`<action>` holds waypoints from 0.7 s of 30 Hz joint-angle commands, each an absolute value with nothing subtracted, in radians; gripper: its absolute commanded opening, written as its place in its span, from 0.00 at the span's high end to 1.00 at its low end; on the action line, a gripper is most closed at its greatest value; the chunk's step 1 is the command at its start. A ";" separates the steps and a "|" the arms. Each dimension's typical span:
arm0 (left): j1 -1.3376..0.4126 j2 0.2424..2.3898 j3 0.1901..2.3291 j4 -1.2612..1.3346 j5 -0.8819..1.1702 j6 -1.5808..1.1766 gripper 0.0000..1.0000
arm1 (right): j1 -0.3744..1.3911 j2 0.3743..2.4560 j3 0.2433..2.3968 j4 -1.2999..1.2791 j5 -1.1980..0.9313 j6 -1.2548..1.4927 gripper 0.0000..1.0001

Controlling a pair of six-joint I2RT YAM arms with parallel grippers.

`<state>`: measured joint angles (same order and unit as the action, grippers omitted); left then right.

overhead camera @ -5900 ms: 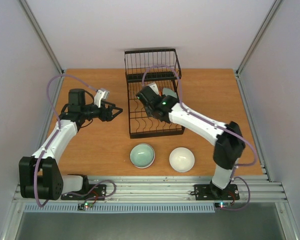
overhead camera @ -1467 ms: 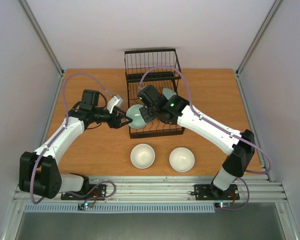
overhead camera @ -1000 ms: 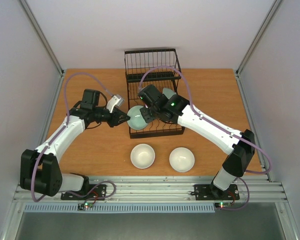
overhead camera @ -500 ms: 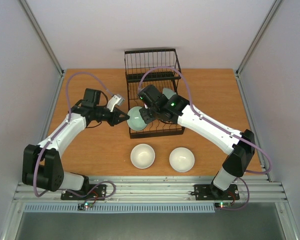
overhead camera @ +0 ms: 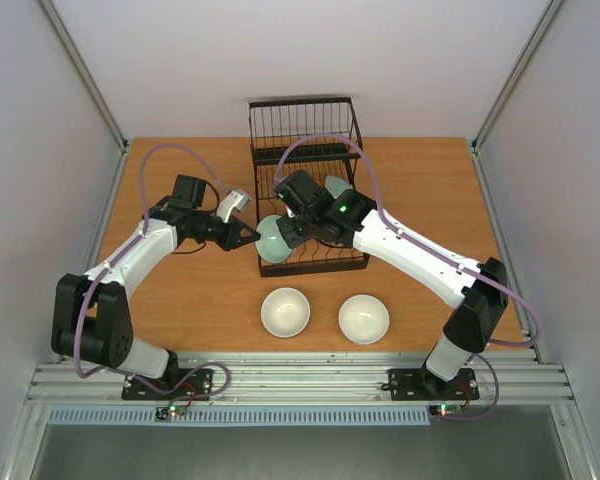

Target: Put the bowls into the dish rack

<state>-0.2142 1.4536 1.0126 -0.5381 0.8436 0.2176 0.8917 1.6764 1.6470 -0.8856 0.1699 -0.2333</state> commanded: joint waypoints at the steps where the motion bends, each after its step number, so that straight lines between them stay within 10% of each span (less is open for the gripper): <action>1: -0.233 1.479 1.055 -0.531 0.954 0.238 1.00 | 0.907 1.687 1.650 -0.748 0.098 -0.259 0.99; 21: -0.178 1.489 0.989 -0.381 1.125 0.167 1.00 | 0.906 1.672 1.601 -0.718 0.165 -0.247 0.85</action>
